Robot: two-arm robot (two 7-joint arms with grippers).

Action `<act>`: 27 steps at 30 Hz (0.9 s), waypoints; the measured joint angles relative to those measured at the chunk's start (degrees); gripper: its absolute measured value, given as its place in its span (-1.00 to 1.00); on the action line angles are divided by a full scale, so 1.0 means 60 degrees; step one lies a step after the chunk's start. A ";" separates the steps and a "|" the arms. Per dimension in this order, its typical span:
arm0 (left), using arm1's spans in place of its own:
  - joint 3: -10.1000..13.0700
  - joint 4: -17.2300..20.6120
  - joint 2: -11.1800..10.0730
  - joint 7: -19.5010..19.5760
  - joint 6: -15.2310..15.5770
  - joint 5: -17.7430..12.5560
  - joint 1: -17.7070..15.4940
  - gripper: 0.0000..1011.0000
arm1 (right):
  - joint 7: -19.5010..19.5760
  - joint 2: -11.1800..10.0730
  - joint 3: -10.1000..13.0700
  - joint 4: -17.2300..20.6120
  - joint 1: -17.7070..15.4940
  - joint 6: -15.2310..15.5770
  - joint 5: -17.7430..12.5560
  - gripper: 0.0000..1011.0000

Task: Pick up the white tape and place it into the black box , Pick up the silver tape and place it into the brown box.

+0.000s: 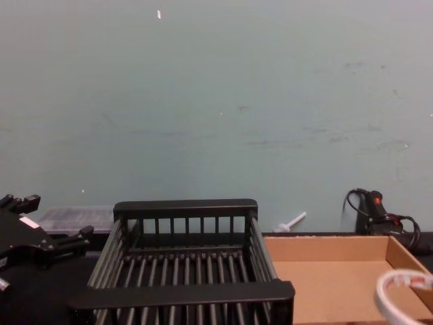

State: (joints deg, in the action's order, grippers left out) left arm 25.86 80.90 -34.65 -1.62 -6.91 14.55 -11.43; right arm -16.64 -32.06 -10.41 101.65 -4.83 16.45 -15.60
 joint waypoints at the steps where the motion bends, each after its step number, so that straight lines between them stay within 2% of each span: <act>1: 0.0000 0.0000 0.0000 0.0000 0.0000 0.0000 0.0000 0.98 | -0.0020 0.0040 0.0000 -0.0066 0.0148 -0.0048 0.0087 -0.84; 4: 0.0000 0.0000 0.0000 0.0000 0.0000 0.0000 0.0000 0.98 | -0.0041 0.0106 -0.0017 -0.0199 0.0386 -0.0114 0.0221 -0.84; 12: 0.0000 0.0000 0.0000 0.0000 0.0000 0.0000 0.0000 0.98 | -0.0162 0.0579 -0.0325 -0.0995 0.1593 -0.0487 0.0782 -0.84; 13: 0.0000 0.0000 0.0000 0.0000 0.0000 0.0000 0.0000 0.98 | -0.0162 0.0579 -0.0325 -0.0995 0.1593 -0.0487 0.0782 -0.84; 21: 0.0000 0.0000 0.0000 0.0000 0.0000 0.0000 0.0000 0.98 | -0.0346 0.1182 -0.0806 -0.2108 0.2740 -0.1180 0.1310 -0.84; 25: 0.0000 0.0000 0.0000 0.0000 0.0000 -0.0001 -0.0001 0.98 | -0.0405 0.1345 -0.0960 -0.2398 0.3028 -0.1387 0.1453 -0.84; 27: 0.0000 0.0000 0.0000 0.0000 0.0000 0.0000 0.0000 0.98 | -0.0487 0.1545 -0.1171 -0.2787 0.3398 -0.1626 0.1655 -0.84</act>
State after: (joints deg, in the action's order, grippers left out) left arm 25.86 80.90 -34.65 -1.62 -6.91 14.55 -11.43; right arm -19.56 -22.79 -17.43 84.93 15.56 6.69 -5.67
